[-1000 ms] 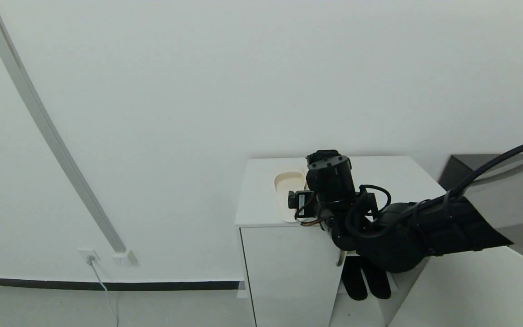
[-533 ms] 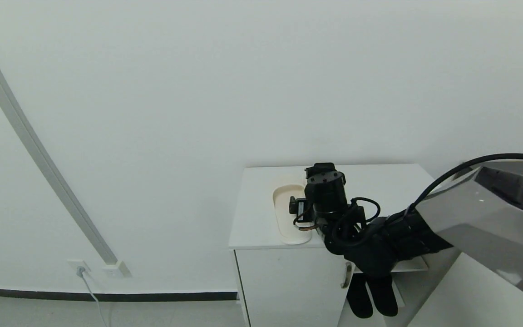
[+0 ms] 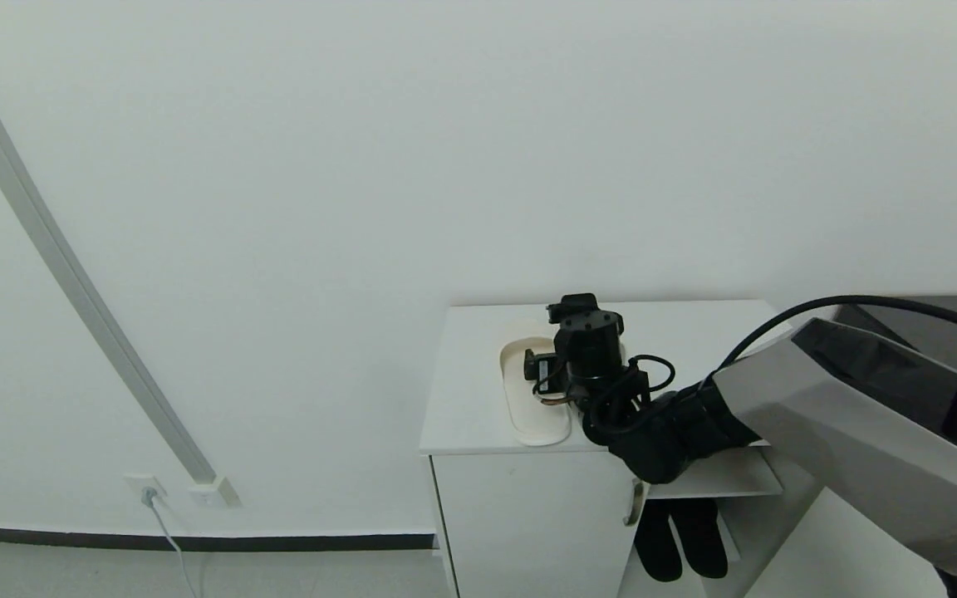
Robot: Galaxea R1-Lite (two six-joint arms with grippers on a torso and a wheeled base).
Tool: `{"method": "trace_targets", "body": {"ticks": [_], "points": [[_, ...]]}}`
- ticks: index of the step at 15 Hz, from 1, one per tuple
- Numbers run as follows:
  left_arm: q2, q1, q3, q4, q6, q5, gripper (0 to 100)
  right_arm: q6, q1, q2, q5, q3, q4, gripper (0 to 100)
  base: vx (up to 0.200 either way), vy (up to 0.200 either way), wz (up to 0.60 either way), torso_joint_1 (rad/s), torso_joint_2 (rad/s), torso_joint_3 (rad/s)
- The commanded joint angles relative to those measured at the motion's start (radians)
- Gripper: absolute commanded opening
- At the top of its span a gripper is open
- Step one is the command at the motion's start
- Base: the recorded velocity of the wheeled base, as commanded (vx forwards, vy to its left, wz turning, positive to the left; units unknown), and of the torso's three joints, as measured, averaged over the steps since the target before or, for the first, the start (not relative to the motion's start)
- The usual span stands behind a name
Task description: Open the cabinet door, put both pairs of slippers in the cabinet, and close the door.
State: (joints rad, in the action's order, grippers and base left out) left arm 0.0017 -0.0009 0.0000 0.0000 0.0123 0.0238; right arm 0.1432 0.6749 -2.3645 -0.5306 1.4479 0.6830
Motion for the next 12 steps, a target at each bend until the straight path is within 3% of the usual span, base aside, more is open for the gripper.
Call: {"method": "trace_targets", "body": {"ticks": [1,8,9,12], "points": [[0.001,0.001,0.000,0.000,0.000,-0.001,0,-0.001,-0.012,-0.035,0.014,0.068,-0.039,100,0.000,0.000,0.00,0.000,0.00,0.000],[0.000,0.001,0.000,0.000,0.001,-0.001,0,0.001,-0.020,-0.108,0.014,0.256,-0.155,100,0.000,0.000,0.00,0.000,0.00,0.000],[0.000,0.001,0.000,0.000,0.001,0.001,0,0.001,-0.020,-0.108,0.014,0.258,-0.157,0,0.000,0.000,0.00,0.000,0.00,0.000],[0.001,-0.001,0.000,0.000,0.001,-0.001,0,0.001,-0.020,-0.110,0.014,0.258,-0.157,0,0.000,0.000,0.00,0.000,0.00,0.000]]}}
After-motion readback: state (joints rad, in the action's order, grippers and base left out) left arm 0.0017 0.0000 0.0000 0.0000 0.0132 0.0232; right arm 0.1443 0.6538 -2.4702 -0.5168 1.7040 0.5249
